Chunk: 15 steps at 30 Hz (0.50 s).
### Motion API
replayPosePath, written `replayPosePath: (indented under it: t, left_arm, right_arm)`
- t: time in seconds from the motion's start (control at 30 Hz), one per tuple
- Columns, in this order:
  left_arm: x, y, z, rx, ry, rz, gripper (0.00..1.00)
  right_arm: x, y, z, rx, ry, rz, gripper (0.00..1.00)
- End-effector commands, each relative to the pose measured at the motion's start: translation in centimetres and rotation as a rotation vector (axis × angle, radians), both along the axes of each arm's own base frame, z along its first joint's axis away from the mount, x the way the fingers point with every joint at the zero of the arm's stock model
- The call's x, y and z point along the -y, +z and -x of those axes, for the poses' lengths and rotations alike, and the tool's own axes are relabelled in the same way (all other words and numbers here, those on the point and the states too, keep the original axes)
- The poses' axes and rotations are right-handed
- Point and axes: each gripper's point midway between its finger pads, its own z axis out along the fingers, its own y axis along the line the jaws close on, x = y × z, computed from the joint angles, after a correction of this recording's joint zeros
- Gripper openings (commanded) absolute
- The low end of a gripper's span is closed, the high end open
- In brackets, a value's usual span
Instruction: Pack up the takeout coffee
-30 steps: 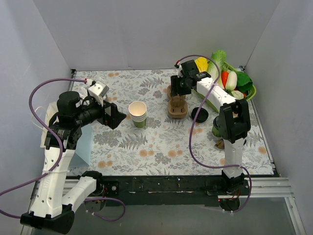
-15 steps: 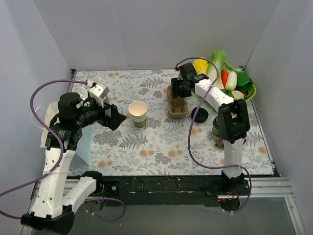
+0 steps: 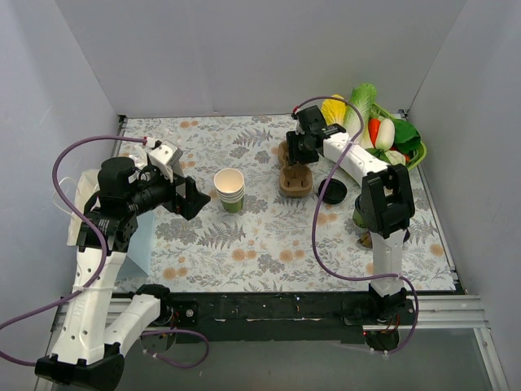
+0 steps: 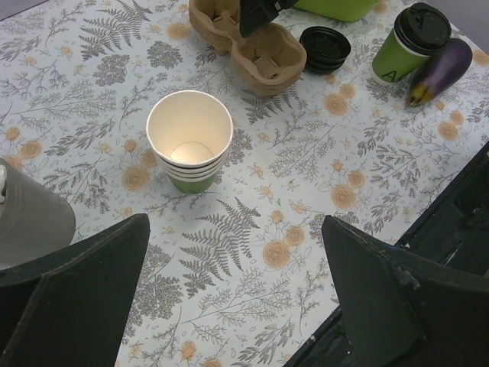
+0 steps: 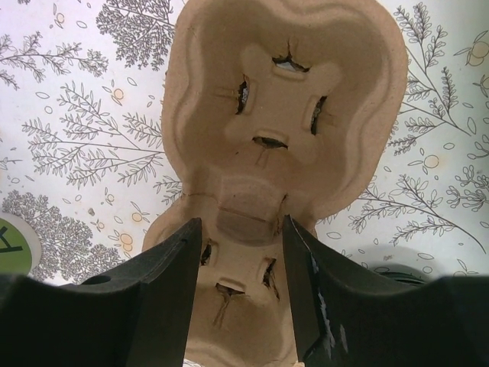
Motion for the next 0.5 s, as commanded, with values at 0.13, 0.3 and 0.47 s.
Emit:
replayPosePath:
  t: [0.13,0.3,0.47]
  left_arm:
    - [0.19,-0.23,0.44,0.003,-0.023,0.005,0.98]
    - [0.07,-0.15,0.54,0.008,-0.019,0.001,0.98]
    - [0.08,-0.38,0.63,0.005,-0.02,0.001,0.98]
  right_arm:
    - [-0.06,-0.55,-0.31,0.01,-0.013,0.014,0.54]
    - [-0.32,-0.8,-0.27,0.01,-0.006,0.019,0.52]
    - [-0.45,-1.13,-0.31,0.008,-0.003,0.024,0.48]
